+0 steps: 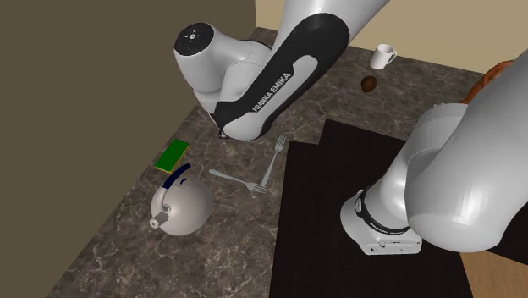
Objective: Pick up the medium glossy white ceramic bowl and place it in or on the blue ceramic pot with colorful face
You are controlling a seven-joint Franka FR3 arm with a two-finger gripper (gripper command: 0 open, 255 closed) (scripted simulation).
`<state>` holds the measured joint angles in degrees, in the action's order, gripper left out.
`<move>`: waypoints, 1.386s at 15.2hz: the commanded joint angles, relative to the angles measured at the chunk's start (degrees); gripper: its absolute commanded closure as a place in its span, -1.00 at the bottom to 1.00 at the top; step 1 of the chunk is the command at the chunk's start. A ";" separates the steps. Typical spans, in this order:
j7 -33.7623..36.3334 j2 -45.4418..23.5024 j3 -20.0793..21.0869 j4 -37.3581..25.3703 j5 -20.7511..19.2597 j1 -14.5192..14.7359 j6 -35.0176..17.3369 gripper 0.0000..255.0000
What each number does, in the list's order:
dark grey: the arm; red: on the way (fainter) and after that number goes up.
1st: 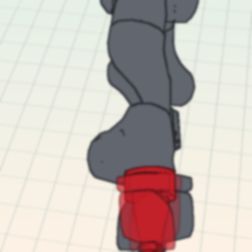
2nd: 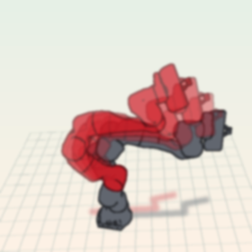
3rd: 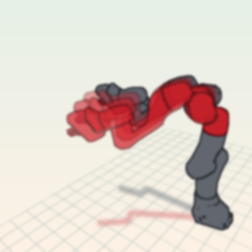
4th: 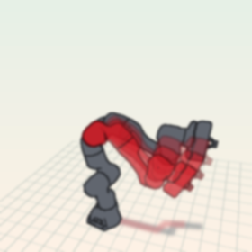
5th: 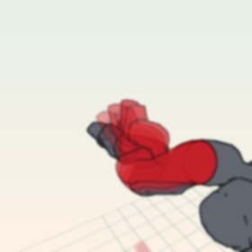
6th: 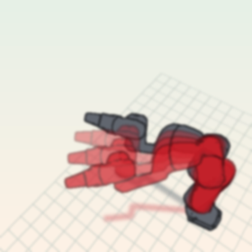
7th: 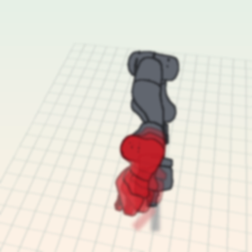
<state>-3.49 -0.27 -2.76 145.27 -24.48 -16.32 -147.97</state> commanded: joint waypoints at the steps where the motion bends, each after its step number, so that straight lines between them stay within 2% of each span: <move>1: -1.05 1.62 0.14 -0.25 1.05 0.12 1.79 1.00; 10: -4.47 7.42 0.35 -1.83 4.26 0.73 8.91 1.00; 21: -17.95 -9.31 -4.10 -24.81 9.03 -3.96 12.55 1.00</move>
<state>-20.06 -7.42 -6.58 123.34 -16.12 -19.77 -135.88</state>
